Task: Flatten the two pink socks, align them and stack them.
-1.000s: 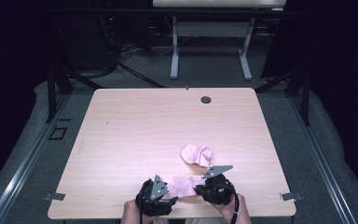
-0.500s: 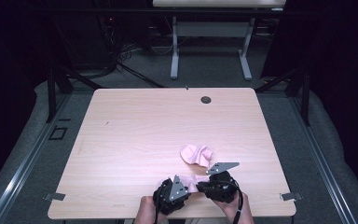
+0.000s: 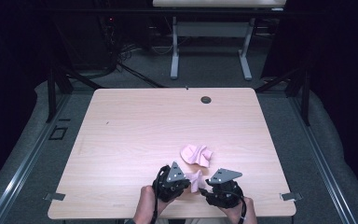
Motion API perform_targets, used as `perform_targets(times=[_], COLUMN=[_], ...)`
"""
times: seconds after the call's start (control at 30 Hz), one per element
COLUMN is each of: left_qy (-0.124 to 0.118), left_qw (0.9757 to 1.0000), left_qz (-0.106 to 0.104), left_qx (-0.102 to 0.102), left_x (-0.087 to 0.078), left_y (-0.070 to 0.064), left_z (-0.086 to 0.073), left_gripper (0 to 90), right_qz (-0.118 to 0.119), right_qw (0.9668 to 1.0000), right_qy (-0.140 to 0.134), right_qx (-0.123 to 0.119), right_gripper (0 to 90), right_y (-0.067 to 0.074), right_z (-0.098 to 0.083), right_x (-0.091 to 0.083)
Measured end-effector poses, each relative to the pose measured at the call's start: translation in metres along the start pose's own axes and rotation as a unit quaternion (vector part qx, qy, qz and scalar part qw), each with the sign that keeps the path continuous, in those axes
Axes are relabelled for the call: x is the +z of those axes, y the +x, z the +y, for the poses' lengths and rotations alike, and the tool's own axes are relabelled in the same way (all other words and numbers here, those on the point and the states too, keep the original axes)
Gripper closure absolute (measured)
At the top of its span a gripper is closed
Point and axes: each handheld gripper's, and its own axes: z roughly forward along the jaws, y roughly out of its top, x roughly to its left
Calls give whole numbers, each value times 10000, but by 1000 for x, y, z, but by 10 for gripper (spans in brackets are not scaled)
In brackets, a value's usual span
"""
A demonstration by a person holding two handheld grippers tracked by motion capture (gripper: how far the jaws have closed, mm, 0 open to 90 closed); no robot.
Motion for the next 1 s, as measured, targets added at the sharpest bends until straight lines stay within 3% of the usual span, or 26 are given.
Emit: perform_targets(times=[0.13,0.3,0.37,0.43,0.53,0.7,0.83,0.9,0.97,1.0], left_qy=[26,17,23,45,30,-50,-123,-288,-396,-469], left_qw=[9999,9996,9995,9997,9996,9996,9996,9993,9990,9987], left_qz=[-54,-193,-203,-165,-182,-255,-240,-145,103,117], left_qx=[-119,-214,-222,-189,-195,-112,11,181,194,182], left_x=[-2,-3,-4,-5,-8,-7,-9,-13,-16,-18], left_y=[3,5,5,6,8,6,5,2,3,3], left_z=[8,14,15,15,13,8,-1,-12,-24,-30], left_gripper=[887,886,885,884,881,841,734,683,652,634], right_qz=[-147,-661,-817,-806,-764,-544,-264,-165,-63,-18], right_qw=[9993,9950,9935,9929,9918,9952,9980,9987,9992,9992], right_qy=[-27,-61,-167,-219,-482,-482,-468,-447,-392,-404], right_qx=[-348,-743,-780,-848,-899,-652,-335,-169,-55,6], right_gripper=[441,425,522,682,830,870,873,873,873,873], right_y=[12,22,23,21,22,14,7,5,2,1], right_z=[2,4,4,4,5,12,17,20,22,23], right_x=[5,17,21,20,11,2,-5,-8,-12,-13])
